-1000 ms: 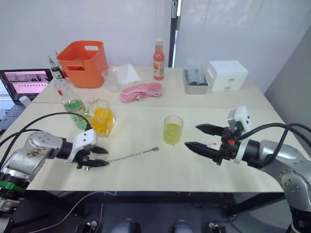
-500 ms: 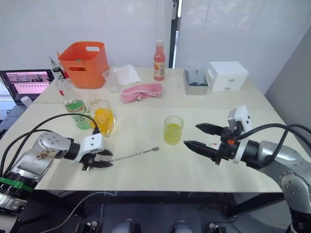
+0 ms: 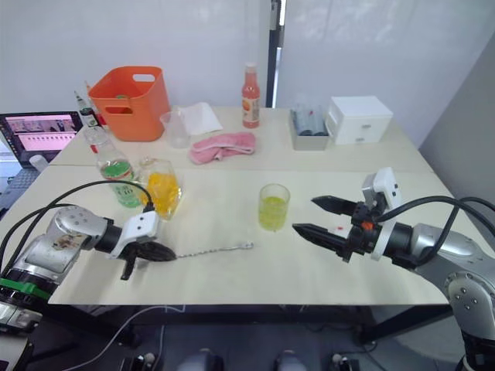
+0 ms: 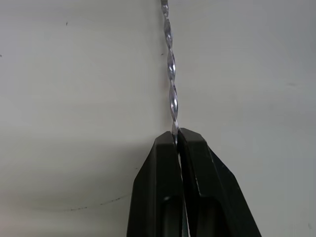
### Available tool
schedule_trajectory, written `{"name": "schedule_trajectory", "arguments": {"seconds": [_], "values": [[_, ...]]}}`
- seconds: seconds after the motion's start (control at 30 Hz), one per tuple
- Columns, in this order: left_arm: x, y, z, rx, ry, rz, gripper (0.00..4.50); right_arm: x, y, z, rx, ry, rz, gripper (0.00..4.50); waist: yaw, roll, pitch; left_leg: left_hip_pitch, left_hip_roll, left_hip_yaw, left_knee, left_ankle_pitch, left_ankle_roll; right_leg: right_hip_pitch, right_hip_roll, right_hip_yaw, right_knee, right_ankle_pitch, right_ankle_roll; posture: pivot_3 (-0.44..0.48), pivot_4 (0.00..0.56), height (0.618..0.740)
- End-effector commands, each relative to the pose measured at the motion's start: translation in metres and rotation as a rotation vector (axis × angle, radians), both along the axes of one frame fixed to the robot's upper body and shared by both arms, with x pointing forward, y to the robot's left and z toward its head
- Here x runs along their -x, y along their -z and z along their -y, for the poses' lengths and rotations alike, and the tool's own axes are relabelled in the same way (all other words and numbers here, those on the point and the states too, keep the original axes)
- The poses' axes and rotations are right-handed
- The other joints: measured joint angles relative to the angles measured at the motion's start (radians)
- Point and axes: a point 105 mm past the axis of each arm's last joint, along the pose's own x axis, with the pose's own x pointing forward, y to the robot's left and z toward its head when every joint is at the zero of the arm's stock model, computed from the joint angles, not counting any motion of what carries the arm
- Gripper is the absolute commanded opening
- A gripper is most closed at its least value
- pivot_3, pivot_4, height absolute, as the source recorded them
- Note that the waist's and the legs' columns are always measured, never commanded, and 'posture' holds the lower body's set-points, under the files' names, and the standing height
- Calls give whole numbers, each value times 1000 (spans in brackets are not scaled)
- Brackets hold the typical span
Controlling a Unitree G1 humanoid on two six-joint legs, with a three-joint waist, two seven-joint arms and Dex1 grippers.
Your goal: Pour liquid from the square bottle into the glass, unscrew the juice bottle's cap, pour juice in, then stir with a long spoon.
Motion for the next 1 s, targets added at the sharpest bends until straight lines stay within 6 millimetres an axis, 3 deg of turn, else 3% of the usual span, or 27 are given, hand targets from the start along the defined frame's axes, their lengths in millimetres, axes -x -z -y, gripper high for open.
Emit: {"name": "schedule_trajectory", "arguments": {"seconds": [0.03, 0.13, 0.2, 0.37, 0.47, 0.57, 0.73, 1.0], "values": [[6, -49, 12, 176, 45, 22, 56, -1, -4, 5, -2, 33, 14, 4500, 2, 0, 0, 0, 0, 0, 0, 0, 0, 0, 0, 0, 0, 0, 0, 0, 150, 715], [12, -66, 23, 313, 45, -23, 56, -1, 1, 8, -3, 54, -3, 4500, 3, 0, 0, 0, -1, -1, 1, 0, 0, 1, -1, -1, 0, 0, 0, 0, 150, 715], [16, -82, 41, 458, 44, -46, 56, -1, 1, 7, -32, 60, -13, 4500, 2, 0, 0, 0, 0, -1, 0, 0, 0, 1, 0, 0, 0, 0, 1, 0, 150, 715], [16, -111, 79, 733, 5, -38, 56, -3, -15, -26, -193, -2, 7, 4500, -2, 0, 0, 0, 0, -4, 2, 0, 0, 1, 0, 0, 1, 0, 1, 0, 150, 715], [22, -110, 93, 789, -5, -41, 56, -10, -26, -51, -311, -8, 1, 4500, -16, 0, 0, 0, 0, -8, 1, 0, 0, 1, 1, 0, 1, 0, 1, 0, 150, 715], [24, -110, 99, 808, -20, -42, 56, -15, -30, -63, -360, 10, -5, 4500, -21, 0, 0, 1, 0, -10, 0, 0, 0, 1, 1, 0, 2, 0, 1, 0, 150, 715], [23, -106, 103, 789, -34, -32, 56, -14, -50, -69, -502, -23, -17, 4500, -14, 0, 0, 1, -2, -10, 1, 0, 0, 2, -1, 0, 1, 0, 1, 0, 150, 715], [20, -101, 103, 756, -36, -18, 56, -11, -50, -72, -506, -56, -45, 4500, -17, 0, 0, 1, -2, -9, 0, 0, 0, 1, 0, 0, 1, 0, 1, 0, 150, 715]]}}
